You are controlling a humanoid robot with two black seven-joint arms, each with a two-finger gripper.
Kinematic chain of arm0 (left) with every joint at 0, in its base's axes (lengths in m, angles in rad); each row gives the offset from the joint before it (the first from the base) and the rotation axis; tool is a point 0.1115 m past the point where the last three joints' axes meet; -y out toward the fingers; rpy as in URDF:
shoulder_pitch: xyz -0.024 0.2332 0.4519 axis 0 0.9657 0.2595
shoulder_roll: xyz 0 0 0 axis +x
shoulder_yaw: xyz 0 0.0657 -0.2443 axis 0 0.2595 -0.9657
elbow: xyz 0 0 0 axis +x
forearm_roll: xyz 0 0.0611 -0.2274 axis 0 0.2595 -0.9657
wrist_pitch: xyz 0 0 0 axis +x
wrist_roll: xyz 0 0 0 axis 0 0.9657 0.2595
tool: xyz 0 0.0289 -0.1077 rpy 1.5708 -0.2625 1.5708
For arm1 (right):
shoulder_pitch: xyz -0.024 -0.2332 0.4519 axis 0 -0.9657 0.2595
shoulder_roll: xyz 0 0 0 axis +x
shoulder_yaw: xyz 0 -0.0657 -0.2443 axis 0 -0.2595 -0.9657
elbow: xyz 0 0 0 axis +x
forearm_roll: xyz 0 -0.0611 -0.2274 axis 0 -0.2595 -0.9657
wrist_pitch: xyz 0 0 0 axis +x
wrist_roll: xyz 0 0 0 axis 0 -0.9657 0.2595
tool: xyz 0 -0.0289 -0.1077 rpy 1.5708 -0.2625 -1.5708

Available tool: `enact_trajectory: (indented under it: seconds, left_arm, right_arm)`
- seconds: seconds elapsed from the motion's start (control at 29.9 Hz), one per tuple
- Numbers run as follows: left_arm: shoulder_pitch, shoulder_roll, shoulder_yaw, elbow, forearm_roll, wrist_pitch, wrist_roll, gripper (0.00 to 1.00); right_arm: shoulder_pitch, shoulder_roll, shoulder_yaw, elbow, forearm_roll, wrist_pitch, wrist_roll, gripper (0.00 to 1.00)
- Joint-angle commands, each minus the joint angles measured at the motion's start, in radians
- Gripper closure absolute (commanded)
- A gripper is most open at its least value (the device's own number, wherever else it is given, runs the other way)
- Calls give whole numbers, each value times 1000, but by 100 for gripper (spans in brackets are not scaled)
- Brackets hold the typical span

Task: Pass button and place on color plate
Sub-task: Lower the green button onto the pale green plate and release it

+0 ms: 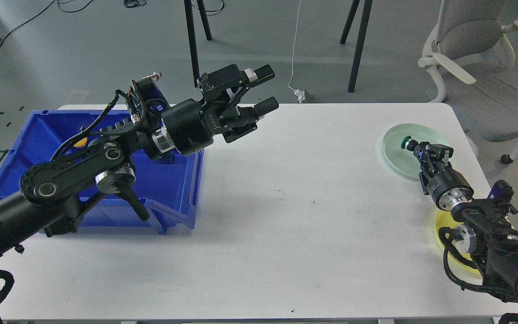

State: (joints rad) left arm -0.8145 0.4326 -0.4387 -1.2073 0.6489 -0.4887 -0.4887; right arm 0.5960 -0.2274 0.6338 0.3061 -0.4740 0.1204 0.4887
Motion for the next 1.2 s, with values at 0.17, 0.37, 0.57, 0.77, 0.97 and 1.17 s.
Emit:
enact_trajectory:
  seconds: [0.17, 0.37, 0.57, 0.77, 0.97, 1.17]
  left_arm:
    - [0, 0, 0, 0, 0, 0, 0, 20]
    - [0, 0, 0, 0, 0, 0, 0, 20]
    - [0, 0, 0, 0, 0, 0, 0, 20]
    - [0, 0, 0, 0, 0, 0, 0, 20]
    - [0, 0, 0, 0, 0, 0, 0, 20]
    - [0, -2, 0, 0, -2, 0, 0, 20]
  right_arm:
    - [4, 0, 35, -7, 26, -7, 0, 34]
    - [4, -1, 38, -9, 44, -7, 0, 21]
    - [2, 0, 37, -9, 74, -7, 0, 11]
    - [4, 0, 38, -9, 92, -7, 0, 11]
    - [13, 2, 52, 1, 103, -5, 0, 9]
    - [21, -27, 167, 231, 212, 7, 0, 3]
